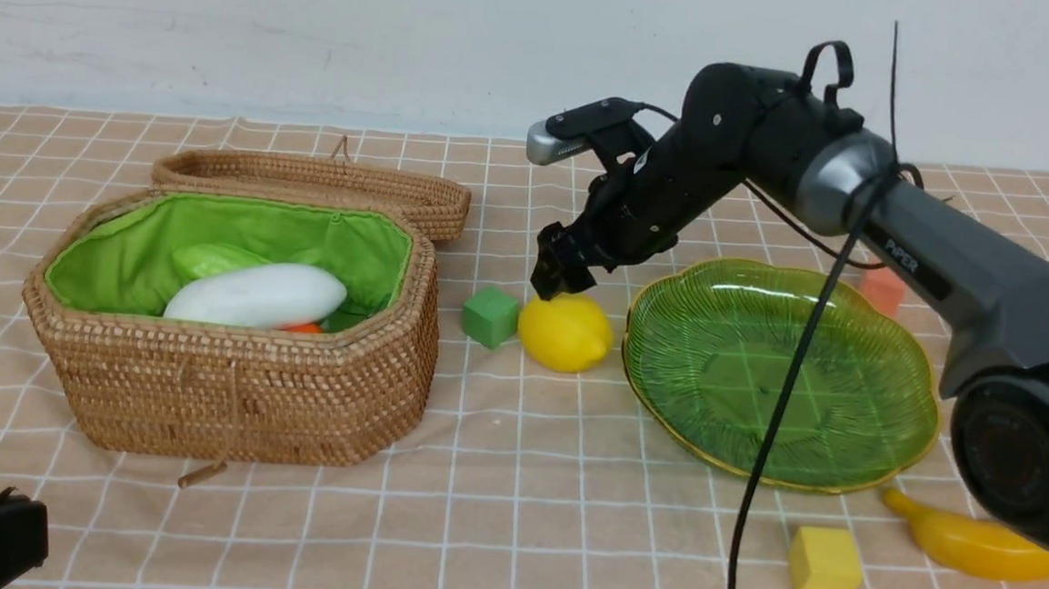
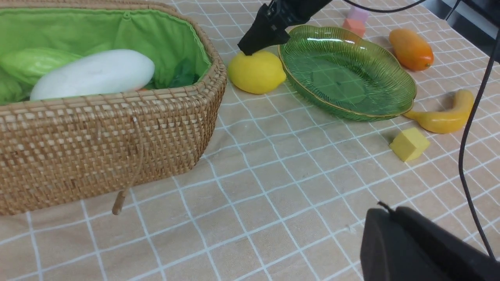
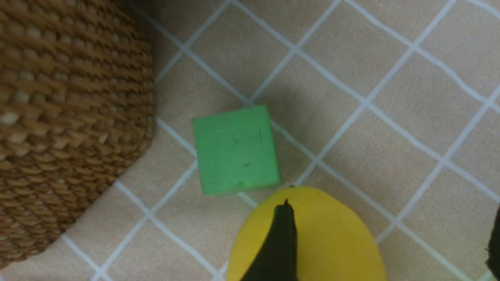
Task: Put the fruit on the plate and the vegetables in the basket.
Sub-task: Use the right arm to grab a lemon and put it into the right plate
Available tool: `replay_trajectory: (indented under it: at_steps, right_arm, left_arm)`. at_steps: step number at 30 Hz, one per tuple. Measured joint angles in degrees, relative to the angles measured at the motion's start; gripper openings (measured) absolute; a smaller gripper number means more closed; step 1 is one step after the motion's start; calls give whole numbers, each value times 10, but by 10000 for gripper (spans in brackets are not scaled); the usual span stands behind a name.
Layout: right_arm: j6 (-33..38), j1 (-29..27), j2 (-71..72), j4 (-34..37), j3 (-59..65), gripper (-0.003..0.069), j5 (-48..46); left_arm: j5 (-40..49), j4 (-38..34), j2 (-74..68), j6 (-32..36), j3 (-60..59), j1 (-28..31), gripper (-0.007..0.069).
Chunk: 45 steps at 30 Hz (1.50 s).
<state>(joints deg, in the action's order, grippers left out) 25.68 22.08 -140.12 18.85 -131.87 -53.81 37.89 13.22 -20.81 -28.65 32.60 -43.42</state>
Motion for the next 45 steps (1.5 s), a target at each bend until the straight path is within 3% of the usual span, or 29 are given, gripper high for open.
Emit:
replay_trajectory:
  at_steps: [19, 34, 41, 45]
  right_arm:
    - [-30, 10, -16, -17, -118, 664, -171]
    - [-49, 24, -75, -23, -120, 661, -167]
    - [-49, 39, -92, -50, -122, 597, -160]
    - [-52, 42, -87, -66, -133, 597, -168]
  left_arm:
    - [0, 7, 0, 0, 0, 0, -5]
    - [-4, 10, 0, 0, 0, 0, -5]
    - [-4, 11, 0, 0, 0, 0, -5]
    - [-4, 11, 0, 0, 0, 0, -6]
